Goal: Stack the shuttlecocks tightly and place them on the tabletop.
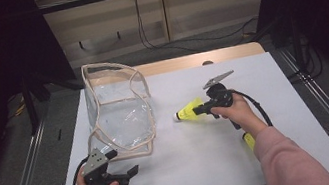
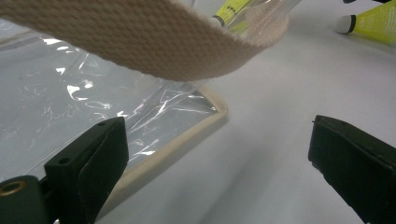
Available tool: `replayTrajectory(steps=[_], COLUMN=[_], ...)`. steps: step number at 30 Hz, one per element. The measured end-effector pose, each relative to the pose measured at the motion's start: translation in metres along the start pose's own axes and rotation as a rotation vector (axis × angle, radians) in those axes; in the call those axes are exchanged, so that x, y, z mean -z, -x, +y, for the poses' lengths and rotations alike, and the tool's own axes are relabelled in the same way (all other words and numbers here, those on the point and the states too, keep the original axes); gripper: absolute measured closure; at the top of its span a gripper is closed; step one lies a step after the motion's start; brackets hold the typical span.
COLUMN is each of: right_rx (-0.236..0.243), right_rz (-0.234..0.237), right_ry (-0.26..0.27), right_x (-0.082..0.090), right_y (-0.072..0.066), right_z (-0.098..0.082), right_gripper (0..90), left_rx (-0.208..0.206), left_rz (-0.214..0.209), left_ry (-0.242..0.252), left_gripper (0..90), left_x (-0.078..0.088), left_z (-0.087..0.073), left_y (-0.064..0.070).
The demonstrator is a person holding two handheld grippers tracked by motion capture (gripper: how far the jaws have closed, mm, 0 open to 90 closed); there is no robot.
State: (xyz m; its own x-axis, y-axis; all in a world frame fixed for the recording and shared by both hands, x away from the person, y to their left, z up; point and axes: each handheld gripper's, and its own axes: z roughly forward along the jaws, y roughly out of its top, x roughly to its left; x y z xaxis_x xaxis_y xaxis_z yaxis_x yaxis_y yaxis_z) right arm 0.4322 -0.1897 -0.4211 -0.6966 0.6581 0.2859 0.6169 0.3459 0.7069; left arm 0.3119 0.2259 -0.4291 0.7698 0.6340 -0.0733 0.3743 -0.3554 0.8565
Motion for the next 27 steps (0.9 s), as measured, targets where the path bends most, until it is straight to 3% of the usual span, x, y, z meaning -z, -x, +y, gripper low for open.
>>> replayTrajectory(steps=[10,21,27], right_rx=[0.005,0.037,0.055], right_rz=[-0.012,-0.059,-0.078], right_ry=[-0.019,-0.052,-0.064], right_x=[-0.0028,-0.0050,-0.0050], right_y=[0.0005,-0.0012,-0.0011], right_z=[-0.0009,-0.0016,-0.0022], right_gripper=[85.2,65.5,61.5], left_rx=[0.004,0.001,0.001], left_rz=[0.000,0.004,0.002], left_ry=[0.001,0.000,-0.001], left_gripper=[5.0,5.0,5.0], left_x=[-0.0001,-0.0007,-0.0005], left_z=[-0.0001,-0.0003,-0.0002], left_y=[0.0001,0.0001,0.0002])
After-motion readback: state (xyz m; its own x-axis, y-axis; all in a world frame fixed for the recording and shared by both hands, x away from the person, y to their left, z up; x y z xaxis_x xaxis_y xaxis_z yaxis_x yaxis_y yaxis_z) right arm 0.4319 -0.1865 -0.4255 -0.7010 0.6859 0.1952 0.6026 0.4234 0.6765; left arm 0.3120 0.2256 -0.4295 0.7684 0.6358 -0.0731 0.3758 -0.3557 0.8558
